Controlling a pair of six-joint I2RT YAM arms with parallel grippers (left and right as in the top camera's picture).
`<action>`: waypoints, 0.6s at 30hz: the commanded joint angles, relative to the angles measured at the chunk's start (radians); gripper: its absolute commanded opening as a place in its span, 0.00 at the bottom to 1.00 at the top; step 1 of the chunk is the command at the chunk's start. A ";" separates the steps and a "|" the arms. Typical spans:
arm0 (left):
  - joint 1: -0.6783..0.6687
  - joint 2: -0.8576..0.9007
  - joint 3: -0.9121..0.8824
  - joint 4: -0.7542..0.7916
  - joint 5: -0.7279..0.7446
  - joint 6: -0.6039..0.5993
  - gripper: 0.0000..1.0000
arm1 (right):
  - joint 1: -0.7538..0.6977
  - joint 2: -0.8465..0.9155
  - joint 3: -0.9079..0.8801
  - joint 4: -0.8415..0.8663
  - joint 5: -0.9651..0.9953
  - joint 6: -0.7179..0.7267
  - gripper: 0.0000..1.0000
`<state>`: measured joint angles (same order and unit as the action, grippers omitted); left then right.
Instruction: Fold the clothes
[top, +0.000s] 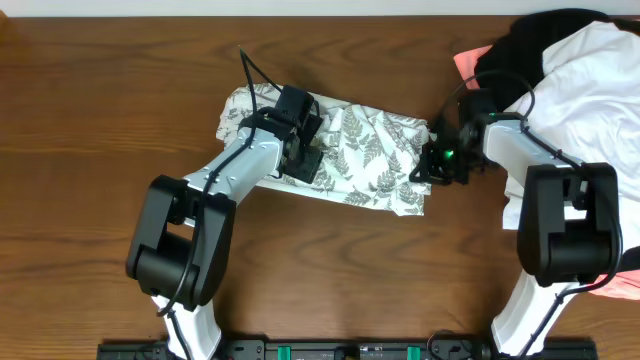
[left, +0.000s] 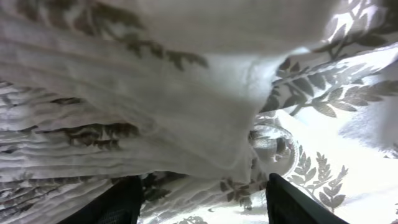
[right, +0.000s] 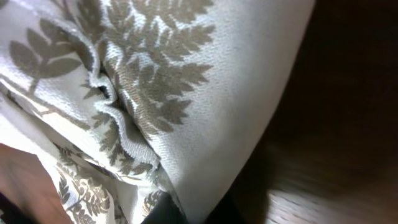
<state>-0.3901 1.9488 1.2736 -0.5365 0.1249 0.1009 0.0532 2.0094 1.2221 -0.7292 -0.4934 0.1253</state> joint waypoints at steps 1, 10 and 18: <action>0.000 0.010 -0.010 -0.006 0.003 -0.009 0.64 | -0.045 0.006 -0.023 -0.023 0.174 0.004 0.01; 0.000 0.010 -0.010 -0.006 0.003 -0.009 0.64 | -0.171 -0.191 -0.023 -0.057 0.275 0.003 0.01; 0.000 0.010 -0.010 -0.006 0.003 -0.009 0.64 | -0.254 -0.324 0.015 -0.108 0.370 -0.019 0.01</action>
<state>-0.3901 1.9488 1.2736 -0.5388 0.1280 0.1009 -0.1844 1.7226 1.2041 -0.8265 -0.1757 0.1219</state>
